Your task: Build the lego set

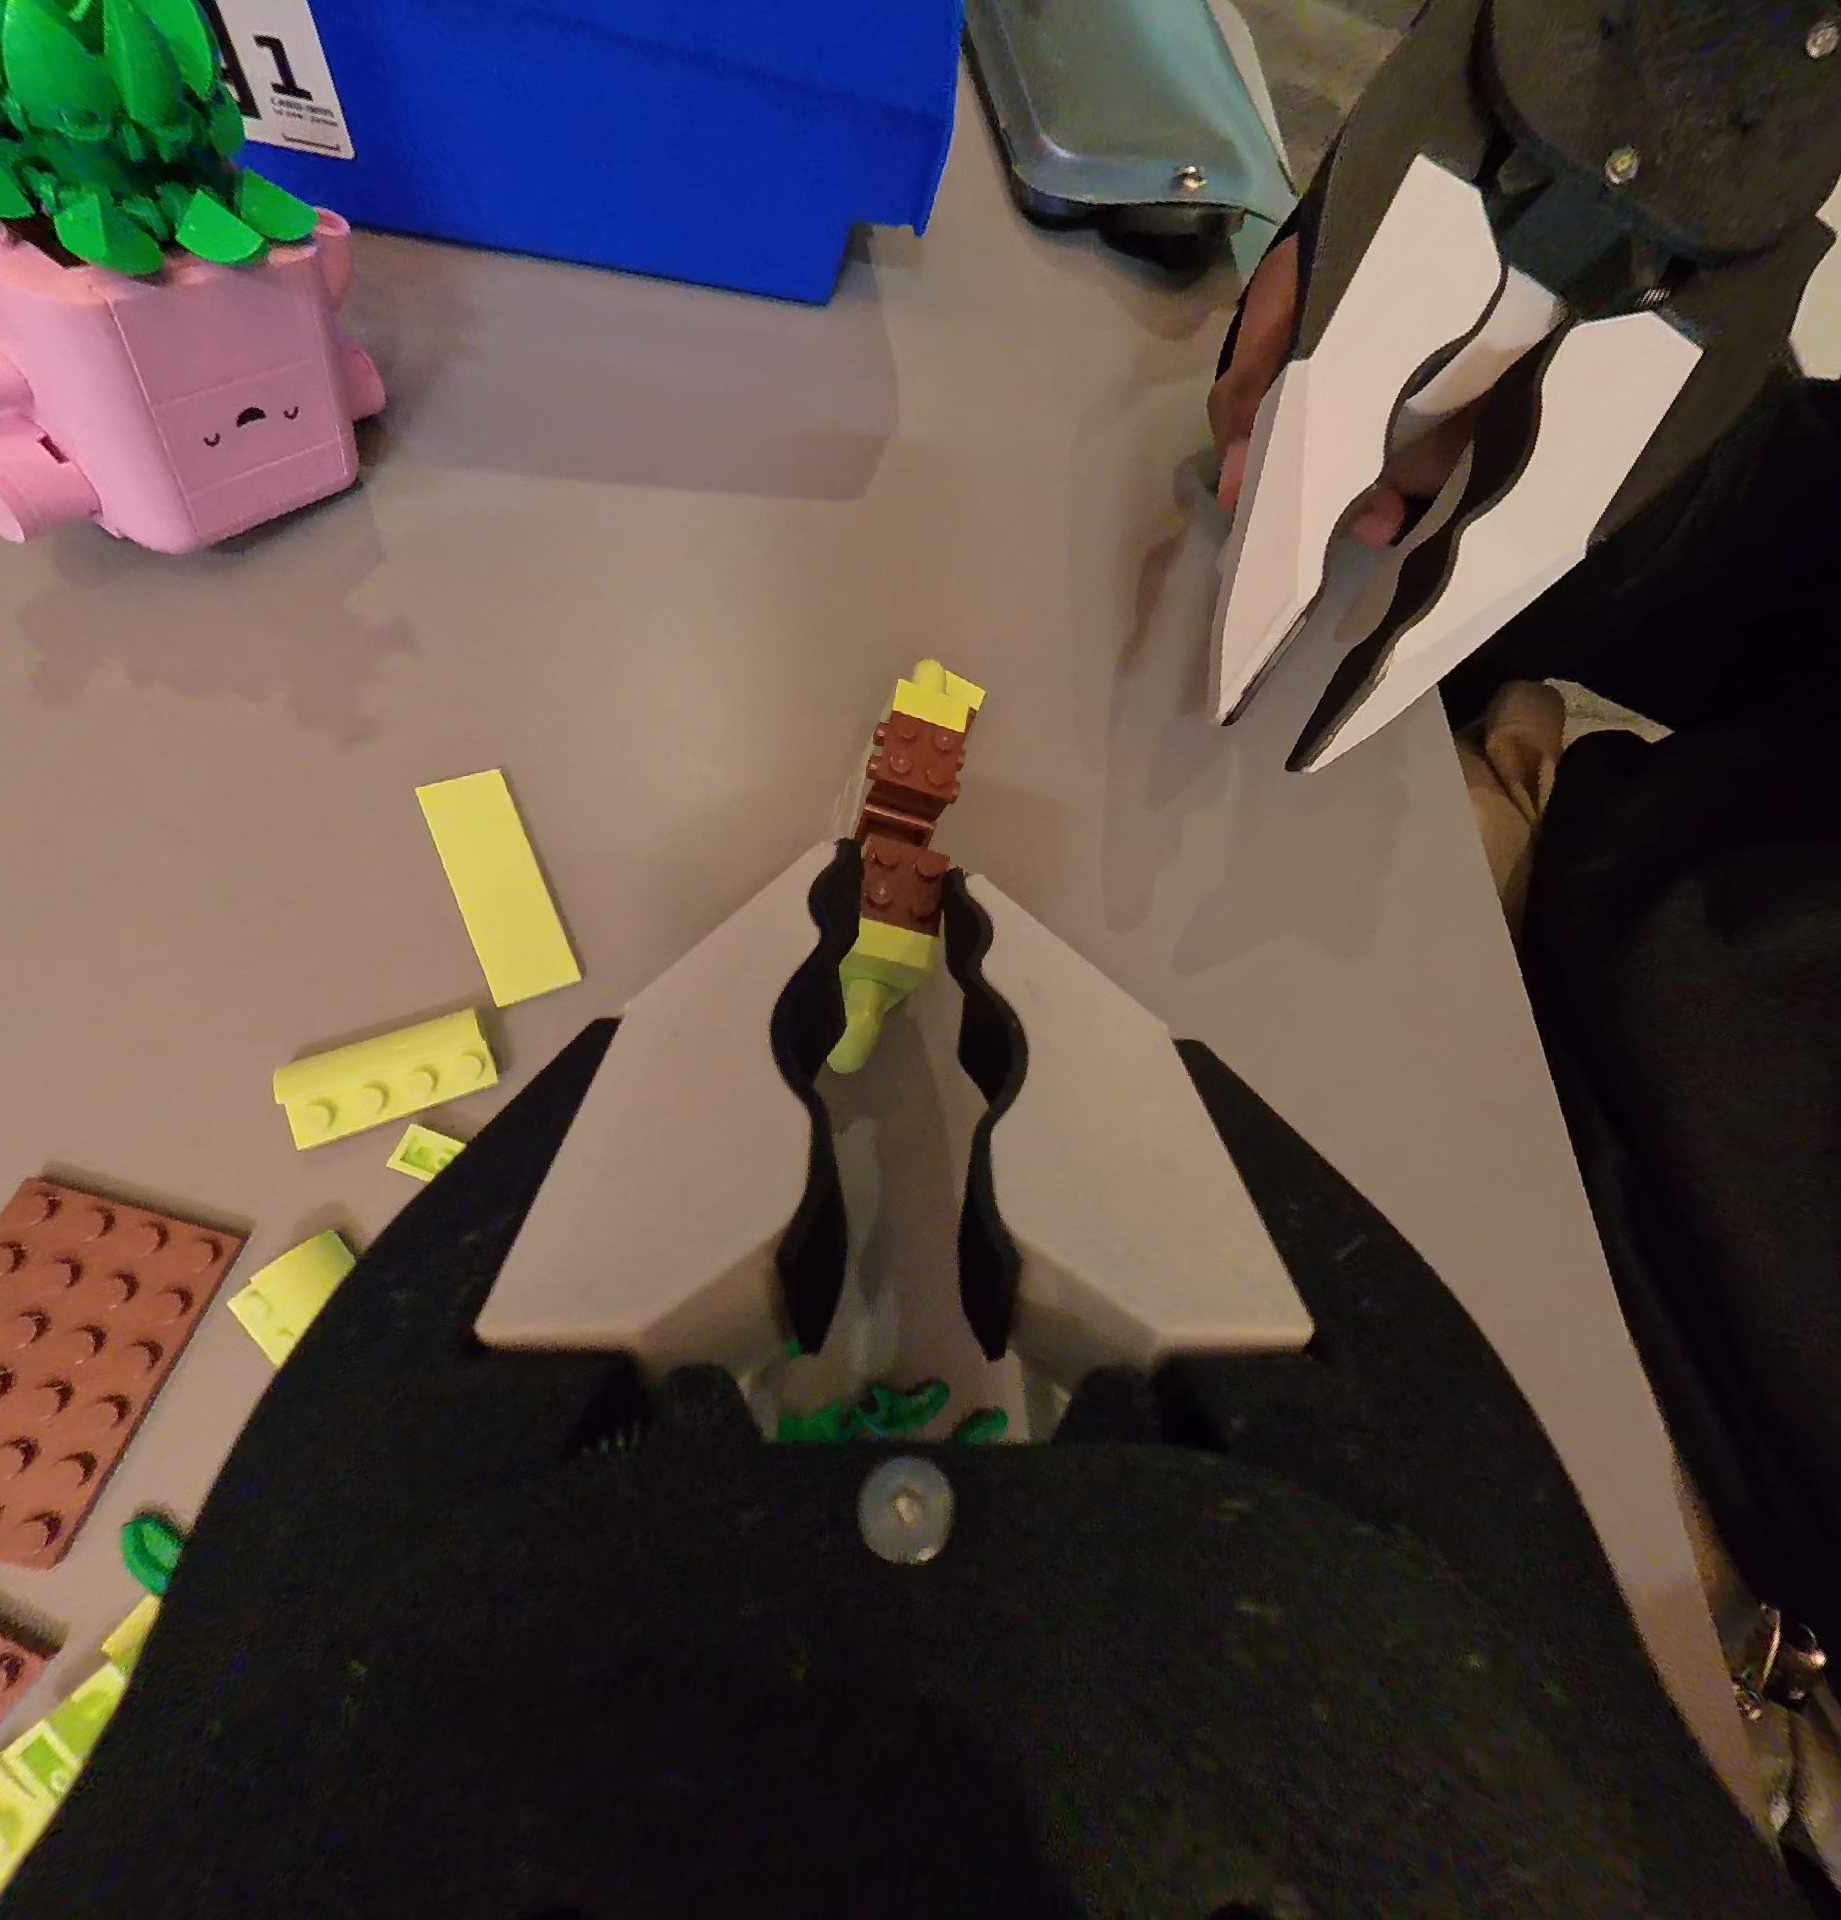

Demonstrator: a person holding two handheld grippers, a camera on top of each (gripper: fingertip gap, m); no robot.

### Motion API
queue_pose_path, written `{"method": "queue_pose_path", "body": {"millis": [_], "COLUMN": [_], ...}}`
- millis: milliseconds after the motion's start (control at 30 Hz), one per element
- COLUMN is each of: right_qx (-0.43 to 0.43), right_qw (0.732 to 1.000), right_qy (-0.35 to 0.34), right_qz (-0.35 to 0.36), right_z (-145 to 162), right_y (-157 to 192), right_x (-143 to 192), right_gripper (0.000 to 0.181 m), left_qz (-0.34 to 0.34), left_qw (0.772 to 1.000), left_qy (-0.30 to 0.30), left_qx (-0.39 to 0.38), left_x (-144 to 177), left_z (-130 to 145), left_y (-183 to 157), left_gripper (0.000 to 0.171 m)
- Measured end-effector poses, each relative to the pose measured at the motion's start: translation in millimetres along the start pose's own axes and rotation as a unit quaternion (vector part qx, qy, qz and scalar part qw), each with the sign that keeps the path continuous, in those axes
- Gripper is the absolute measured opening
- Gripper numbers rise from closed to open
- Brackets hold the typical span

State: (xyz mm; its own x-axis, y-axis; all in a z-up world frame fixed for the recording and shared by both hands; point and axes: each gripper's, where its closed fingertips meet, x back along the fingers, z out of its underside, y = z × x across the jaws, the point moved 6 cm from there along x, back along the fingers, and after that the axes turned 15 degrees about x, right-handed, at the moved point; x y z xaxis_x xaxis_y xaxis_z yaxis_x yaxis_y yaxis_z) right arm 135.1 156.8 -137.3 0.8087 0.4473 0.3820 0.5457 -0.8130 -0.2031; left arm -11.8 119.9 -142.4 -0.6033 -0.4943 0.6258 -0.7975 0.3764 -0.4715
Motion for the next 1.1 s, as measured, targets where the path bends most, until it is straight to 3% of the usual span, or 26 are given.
{"method": "queue_pose_path", "body": {"millis": [100, 133, 267, 533, 667, 700, 767, 933, 1100], "right_qx": [0.002, 0.003, -0.006, 0.005, 0.040, 0.049, 0.065, 0.081, 0.085], "right_qw": [1.000, 1.000, 1.000, 0.998, 0.997, 0.995, 0.991, 0.984, 0.976], "right_qy": [-0.001, -0.002, 0.004, 0.003, 0.064, 0.084, 0.118, 0.152, 0.194], "right_qz": [0.009, 0.012, 0.026, 0.062, 0.036, 0.022, 0.001, -0.043, -0.053], "right_z": [-0.3, -0.5, 0.5, -20.6, -24.0, -23.9, -24.7, -32.5, -30.4], "right_y": [-0.5, -0.8, -4.6, -23.9, -37.8, -40.3, -45.4, -49.3, -52.5], "right_x": [0.9, 1.3, 0.9, -6.8, -18.8, -22.4, -30.0, -48.8, -64.3], "right_gripper": [0.013, 0.014, 0.016, 0.031, 0.031, 0.031, 0.025, 0.000, 0.000], "left_qz": [0.020, 0.035, 0.024, -0.037, -0.067, -0.062, -0.057, -0.077, -0.101], "left_qw": [1.000, 0.999, 1.000, 0.999, 0.997, 0.998, 0.998, 0.996, 0.994], "left_qy": [0.009, 0.004, -0.020, 0.000, -0.025, -0.033, -0.040, -0.036, -0.019], "left_qx": [0.002, 0.009, -0.001, -0.001, -0.012, -0.007, 0.000, -0.011, -0.032], "left_x": [-1.1, -0.4, 3.6, -8.7, -13.1, -12.9, -13.0, -14.3, -16.4], "left_z": [2.2, 1.2, -0.1, 23.4, 21.6, 20.2, 19.5, 20.7, 26.7], "left_y": [2.8, 2.1, 3.3, 3.7, 1.8, 0.2, -1.4, -1.6, -3.9], "left_gripper": [0.019, 0.033, 0.049, 0.046, 0.039, 0.030, 0.019, 0.019, 0.027]}}
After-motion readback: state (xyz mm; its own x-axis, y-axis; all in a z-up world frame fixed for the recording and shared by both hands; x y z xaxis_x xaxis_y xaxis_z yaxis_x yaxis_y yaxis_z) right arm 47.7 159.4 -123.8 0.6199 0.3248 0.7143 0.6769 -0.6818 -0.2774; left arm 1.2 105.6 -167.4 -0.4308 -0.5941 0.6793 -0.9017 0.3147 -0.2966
